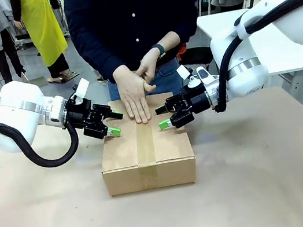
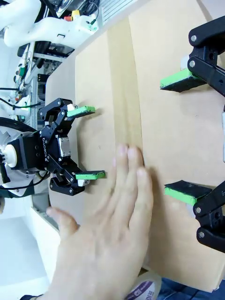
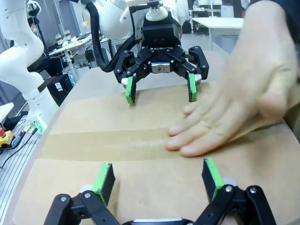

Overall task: Pack the gift set into the box.
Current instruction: Press and hold the closed box until the human finishes sealing it.

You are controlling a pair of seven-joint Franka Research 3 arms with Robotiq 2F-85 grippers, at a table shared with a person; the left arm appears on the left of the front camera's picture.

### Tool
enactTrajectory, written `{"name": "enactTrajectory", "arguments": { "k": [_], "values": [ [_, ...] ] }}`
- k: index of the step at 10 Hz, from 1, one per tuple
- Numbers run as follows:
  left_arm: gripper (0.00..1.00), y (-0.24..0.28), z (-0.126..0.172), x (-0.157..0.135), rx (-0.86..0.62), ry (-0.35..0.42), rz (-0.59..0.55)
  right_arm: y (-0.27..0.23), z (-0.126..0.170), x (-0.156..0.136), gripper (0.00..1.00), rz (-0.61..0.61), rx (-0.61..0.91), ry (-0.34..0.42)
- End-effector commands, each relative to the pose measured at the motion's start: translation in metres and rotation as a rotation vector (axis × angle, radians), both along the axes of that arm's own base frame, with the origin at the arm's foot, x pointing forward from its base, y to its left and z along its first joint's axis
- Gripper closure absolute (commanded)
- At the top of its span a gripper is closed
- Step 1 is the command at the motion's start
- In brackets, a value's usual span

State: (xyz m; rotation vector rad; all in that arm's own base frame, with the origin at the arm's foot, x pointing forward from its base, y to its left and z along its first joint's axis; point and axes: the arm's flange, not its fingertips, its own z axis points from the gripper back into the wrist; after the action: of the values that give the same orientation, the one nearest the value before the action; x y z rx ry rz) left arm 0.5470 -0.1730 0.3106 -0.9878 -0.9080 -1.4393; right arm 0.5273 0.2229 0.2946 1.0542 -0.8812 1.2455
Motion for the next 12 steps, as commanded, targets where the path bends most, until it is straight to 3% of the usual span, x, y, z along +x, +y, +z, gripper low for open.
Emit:
{"name": "enactTrajectory", "arguments": {
  "k": [1,12],
  "values": [
    [0.00,-0.0002,-0.0012,-0.0008,0.000,0.003,-0.002,-0.0001,-0.0008,-0.0005,0.00,0.001,-0.006,-0.001],
    [0.00,-0.0002,-0.0012,-0.0008,0.000,0.003,-0.002,-0.0001,-0.0008,-0.0005,0.00,0.001,-0.006,-0.001]
  ]
}}
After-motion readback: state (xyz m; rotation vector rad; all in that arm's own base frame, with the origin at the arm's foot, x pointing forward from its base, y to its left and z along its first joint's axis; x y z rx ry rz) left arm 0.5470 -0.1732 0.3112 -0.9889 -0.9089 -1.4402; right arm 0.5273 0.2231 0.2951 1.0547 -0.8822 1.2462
